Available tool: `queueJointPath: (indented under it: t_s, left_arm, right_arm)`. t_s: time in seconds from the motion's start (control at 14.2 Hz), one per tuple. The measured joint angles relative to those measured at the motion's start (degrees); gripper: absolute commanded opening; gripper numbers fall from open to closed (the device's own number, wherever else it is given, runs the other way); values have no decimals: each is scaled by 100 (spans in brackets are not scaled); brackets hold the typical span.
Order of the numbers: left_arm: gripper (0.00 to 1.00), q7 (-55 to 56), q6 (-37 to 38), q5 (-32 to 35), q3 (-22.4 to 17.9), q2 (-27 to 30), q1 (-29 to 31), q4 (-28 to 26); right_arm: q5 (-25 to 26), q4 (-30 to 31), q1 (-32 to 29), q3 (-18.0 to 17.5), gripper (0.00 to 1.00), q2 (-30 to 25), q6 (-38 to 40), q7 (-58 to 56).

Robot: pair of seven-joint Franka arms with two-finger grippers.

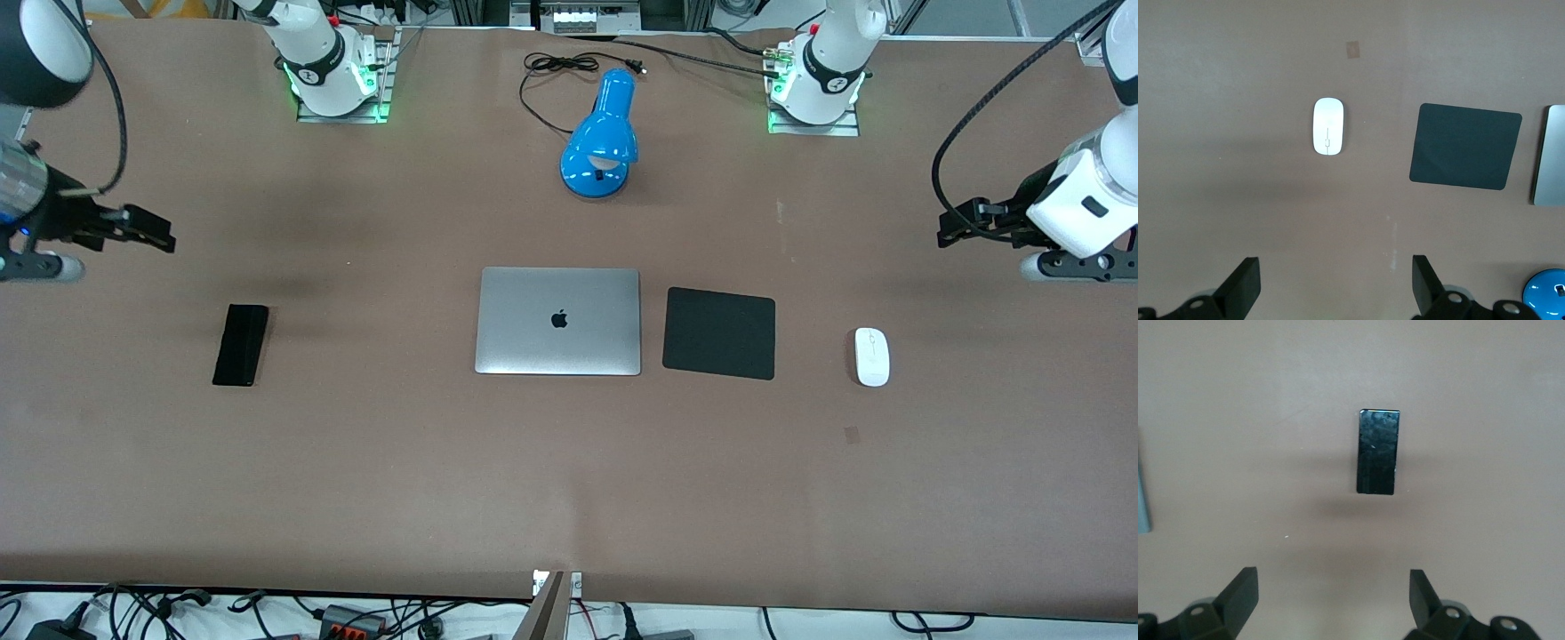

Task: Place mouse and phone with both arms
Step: 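Reach the right gripper to the black phone while the left gripper reaches the mouse, then close the right gripper on the phone while the left gripper grasps the mouse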

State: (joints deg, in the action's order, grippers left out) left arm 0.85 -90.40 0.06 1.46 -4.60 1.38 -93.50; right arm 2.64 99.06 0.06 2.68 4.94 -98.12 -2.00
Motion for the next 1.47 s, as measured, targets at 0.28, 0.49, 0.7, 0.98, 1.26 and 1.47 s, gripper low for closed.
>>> queueJointPath:
  t_s: [0.28,0.49,0.7,0.98,1.26,1.47]
  left_arm:
    - [100,-9,-285,6,-15,-952,59,139]
    - [100,-134,-1561,9,-17,-1734,179,-124]
    - [100,-218,-2909,10,-17,-1909,198,-856]
    - [100,-301,-4619,12,-18,-1907,219,-1903]
    - [100,-700,-5964,12,-22,-1995,365,-2703]
    - [100,-808,-6414,12,-22,-2115,449,-2966]
  right_arm:
    - [116,429,-26,16,100,371,-775,32]
    - [118,931,-116,25,100,481,-1469,57]
    - [118,1140,-225,29,100,848,-1995,65]
    - [118,1159,-334,34,100,1550,-2646,184]
    - [118,1147,-345,32,100,2087,-3313,471]
    - [118,1135,-352,32,100,2338,-3584,482]
